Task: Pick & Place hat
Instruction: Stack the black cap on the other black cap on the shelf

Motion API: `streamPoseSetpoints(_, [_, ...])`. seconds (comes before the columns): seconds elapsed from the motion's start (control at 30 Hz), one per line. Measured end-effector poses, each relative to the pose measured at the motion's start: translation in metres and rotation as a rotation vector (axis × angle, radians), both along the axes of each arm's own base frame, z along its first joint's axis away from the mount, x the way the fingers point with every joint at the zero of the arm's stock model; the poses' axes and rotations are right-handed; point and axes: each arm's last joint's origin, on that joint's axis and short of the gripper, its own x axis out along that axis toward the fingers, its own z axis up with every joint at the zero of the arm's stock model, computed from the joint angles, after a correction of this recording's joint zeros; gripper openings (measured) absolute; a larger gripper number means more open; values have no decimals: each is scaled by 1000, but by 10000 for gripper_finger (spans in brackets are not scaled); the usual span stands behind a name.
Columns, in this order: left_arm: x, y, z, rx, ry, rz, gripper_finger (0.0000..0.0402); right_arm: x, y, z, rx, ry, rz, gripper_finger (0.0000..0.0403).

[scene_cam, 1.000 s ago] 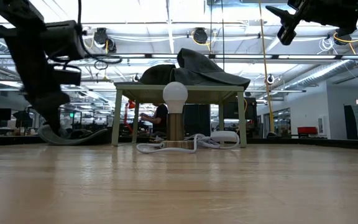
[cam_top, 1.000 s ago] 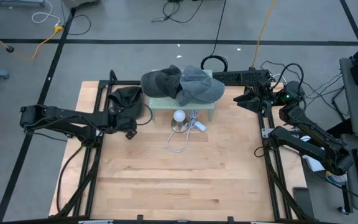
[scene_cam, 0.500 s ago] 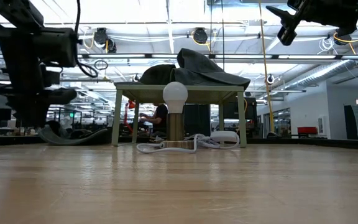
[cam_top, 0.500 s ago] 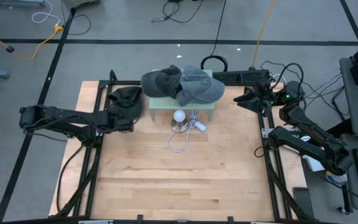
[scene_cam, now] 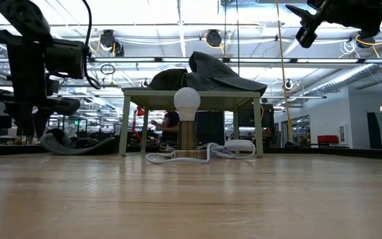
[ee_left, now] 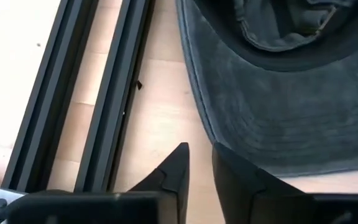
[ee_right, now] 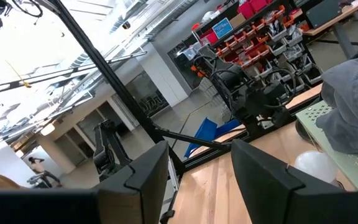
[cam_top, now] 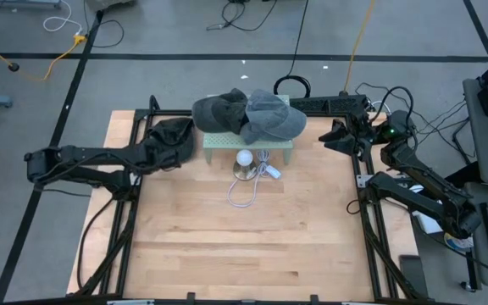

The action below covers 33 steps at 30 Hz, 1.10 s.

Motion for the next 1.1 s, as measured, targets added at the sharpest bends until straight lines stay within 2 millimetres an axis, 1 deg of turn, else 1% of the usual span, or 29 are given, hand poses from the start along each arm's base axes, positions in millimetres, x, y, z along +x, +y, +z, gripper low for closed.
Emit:
streamPoseSetpoints(0.07, [-1,2,0,-3,-1,19,93,0,0,0,-5,-1,-1,169])
streamPoseSetpoints(0.2, [-3,7,0,-6,-6,50,141,0,0,0,-17,-3,-1,169])
streamPoseSetpoints(0.3, [1,11,0,-15,-34,9,171,0,0,-1,-21,4,17,169])
streamPoseSetpoints(0.43, [5,18,0,-2,-62,-33,195,0,0,-3,-4,19,20,169])
streamPoseSetpoints(0.7, [-3,31,0,-19,-65,39,202,0,0,-3,-3,19,20,169])
streamPoseSetpoints(0.83, [-4,38,1,7,-78,53,202,0,0,-3,-3,19,20,169])
streamPoseSetpoints(0.93, [-6,44,-6,38,-101,48,202,0,0,-3,-4,19,19,169])
streamPoseSetpoints(1.1, [-9,50,-20,20,-222,67,202,0,0,-3,-3,19,19,169])
